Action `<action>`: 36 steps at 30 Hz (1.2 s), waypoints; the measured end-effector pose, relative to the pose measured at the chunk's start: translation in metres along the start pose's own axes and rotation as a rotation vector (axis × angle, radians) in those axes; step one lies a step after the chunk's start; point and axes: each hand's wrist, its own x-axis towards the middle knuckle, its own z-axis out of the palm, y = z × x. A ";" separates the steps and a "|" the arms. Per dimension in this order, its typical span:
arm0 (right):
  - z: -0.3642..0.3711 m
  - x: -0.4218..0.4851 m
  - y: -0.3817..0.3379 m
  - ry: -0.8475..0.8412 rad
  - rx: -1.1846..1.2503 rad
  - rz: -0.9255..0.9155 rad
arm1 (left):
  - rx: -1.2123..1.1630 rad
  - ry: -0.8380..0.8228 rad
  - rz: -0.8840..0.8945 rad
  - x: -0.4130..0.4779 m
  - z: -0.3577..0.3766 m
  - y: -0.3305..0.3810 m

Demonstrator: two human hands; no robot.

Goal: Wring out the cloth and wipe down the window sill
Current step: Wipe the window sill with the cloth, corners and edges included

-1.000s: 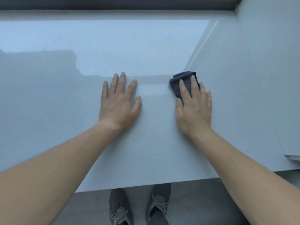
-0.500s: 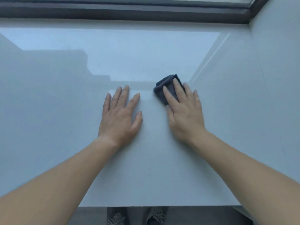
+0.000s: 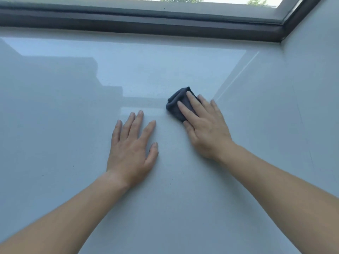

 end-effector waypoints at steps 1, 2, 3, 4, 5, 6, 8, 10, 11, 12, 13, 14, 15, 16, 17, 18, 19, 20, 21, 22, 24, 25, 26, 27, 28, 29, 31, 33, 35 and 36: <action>-0.003 0.008 0.013 -0.001 -0.011 0.007 | 0.001 0.016 -0.002 0.001 -0.002 0.000; -0.006 0.020 0.027 0.028 -0.015 0.067 | -0.002 0.038 -0.004 0.005 -0.005 -0.001; -0.009 0.034 0.039 0.065 -0.008 0.169 | -0.011 0.061 -0.006 0.011 -0.007 -0.003; -0.013 0.049 0.048 0.095 0.014 0.289 | -0.024 0.081 -0.002 0.020 -0.011 -0.006; -0.015 0.061 0.051 0.118 0.039 0.397 | -0.036 0.097 0.012 0.030 -0.013 -0.008; -0.016 0.069 0.047 0.137 0.047 0.466 | -0.044 0.110 0.033 0.043 -0.015 -0.011; -0.010 0.072 0.028 0.154 0.033 0.443 | -0.049 0.110 0.057 0.075 -0.017 -0.018; -0.002 0.058 0.007 0.135 0.021 0.248 | -0.041 0.089 0.036 0.112 -0.019 -0.025; 0.000 0.050 0.004 0.101 0.015 0.154 | -0.030 0.072 0.015 0.130 -0.020 -0.028; 0.000 0.047 0.007 0.059 0.010 0.090 | -0.014 0.045 -0.005 0.145 -0.020 -0.032; -0.003 0.053 0.017 0.031 0.009 0.059 | 0.007 0.014 -0.020 0.157 -0.019 -0.035; -0.007 0.064 0.030 0.033 -0.001 0.074 | 0.029 -0.011 -0.027 0.165 -0.018 -0.037; -0.012 0.079 0.042 0.060 -0.009 0.138 | 0.048 -0.028 -0.027 0.169 -0.017 -0.038; -0.016 0.096 0.053 0.098 -0.001 0.238 | 0.060 -0.036 -0.025 0.171 -0.016 -0.038; -0.020 0.114 0.060 0.129 0.031 0.356 | 0.064 -0.040 -0.024 0.171 -0.016 -0.038; -0.022 0.129 0.061 0.150 0.057 0.466 | 0.064 -0.043 -0.025 0.170 -0.015 -0.038; -0.021 0.140 0.055 0.165 0.051 0.530 | 0.062 -0.046 -0.025 0.169 -0.015 -0.038; -0.018 0.146 0.044 0.171 0.029 0.514 | 0.059 -0.048 -0.025 0.169 -0.016 -0.037; -0.014 0.148 0.031 0.164 0.017 0.418 | 0.054 -0.047 -0.026 0.169 -0.016 -0.038; -0.011 0.145 0.020 0.132 0.005 0.274 | 0.050 -0.043 -0.025 0.169 -0.016 -0.038; -0.010 0.140 0.017 0.054 -0.005 0.042 | 0.049 -0.032 -0.028 0.169 -0.015 -0.039; -0.013 0.145 0.026 0.042 -0.007 0.012 | 0.051 -0.031 -0.030 0.169 -0.015 -0.039; -0.016 0.153 0.037 0.054 -0.010 0.061 | 0.053 -0.034 -0.030 0.169 -0.015 -0.039; -0.019 0.163 0.047 0.083 -0.003 0.175 | 0.053 -0.038 -0.029 0.170 -0.015 -0.039; -0.022 0.171 0.053 0.113 0.016 0.325 | 0.052 -0.040 -0.029 0.170 -0.016 -0.039; -0.022 0.178 0.051 0.147 0.028 0.465 | 0.054 -0.039 -0.028 0.171 -0.016 -0.039; -0.018 0.185 0.024 0.190 0.022 0.546 | 0.065 -0.036 -0.023 0.172 -0.017 -0.038; -0.008 0.179 -0.007 0.167 0.034 0.339 | 0.072 -0.029 -0.021 0.173 -0.017 -0.038; -0.004 0.168 -0.013 0.119 0.018 0.127 | 0.070 -0.019 -0.020 0.174 -0.017 -0.039; -0.007 0.166 -0.002 0.102 0.015 0.095 | 0.069 -0.021 -0.019 0.173 -0.017 -0.039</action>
